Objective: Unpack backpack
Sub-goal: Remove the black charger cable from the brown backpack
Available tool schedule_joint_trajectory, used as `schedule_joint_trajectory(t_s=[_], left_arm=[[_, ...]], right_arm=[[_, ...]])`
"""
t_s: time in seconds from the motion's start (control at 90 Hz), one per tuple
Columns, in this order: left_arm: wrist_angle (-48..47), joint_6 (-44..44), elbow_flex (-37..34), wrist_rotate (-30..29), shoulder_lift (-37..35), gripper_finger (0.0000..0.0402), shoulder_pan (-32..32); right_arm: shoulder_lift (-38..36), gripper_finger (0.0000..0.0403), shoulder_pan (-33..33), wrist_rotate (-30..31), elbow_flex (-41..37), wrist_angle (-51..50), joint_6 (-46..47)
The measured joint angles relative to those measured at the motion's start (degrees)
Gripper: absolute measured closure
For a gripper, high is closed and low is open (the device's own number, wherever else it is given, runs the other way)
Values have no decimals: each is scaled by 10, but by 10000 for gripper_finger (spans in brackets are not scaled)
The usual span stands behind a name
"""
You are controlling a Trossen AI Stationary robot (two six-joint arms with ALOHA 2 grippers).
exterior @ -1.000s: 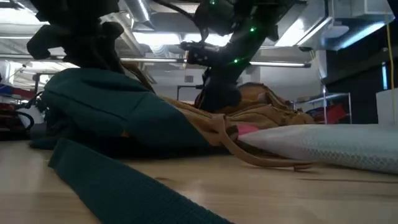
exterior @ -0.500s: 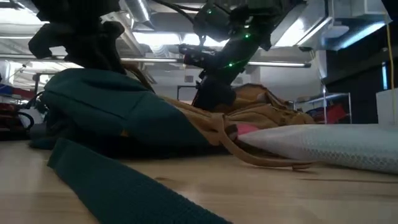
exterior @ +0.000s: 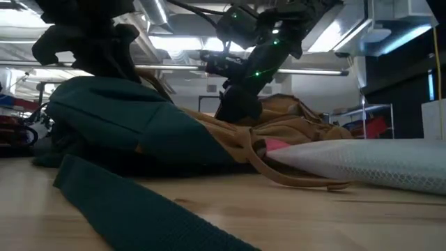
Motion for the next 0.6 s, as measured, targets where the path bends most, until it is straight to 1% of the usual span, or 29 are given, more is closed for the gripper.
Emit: schedule_joint_trajectory(t_s=[0.156, 0.289, 0.6], left_arm=[[0, -2, 0, 0, 0, 279, 0], [0, -2, 0, 0, 0, 279, 0], [-1, -5, 0, 0, 0, 279, 0]], right_arm=[[0, 267, 14, 2, 0, 10, -5], [5, 235, 23, 2, 0, 38, -5], [12, 217, 17, -4, 0, 66, -5]])
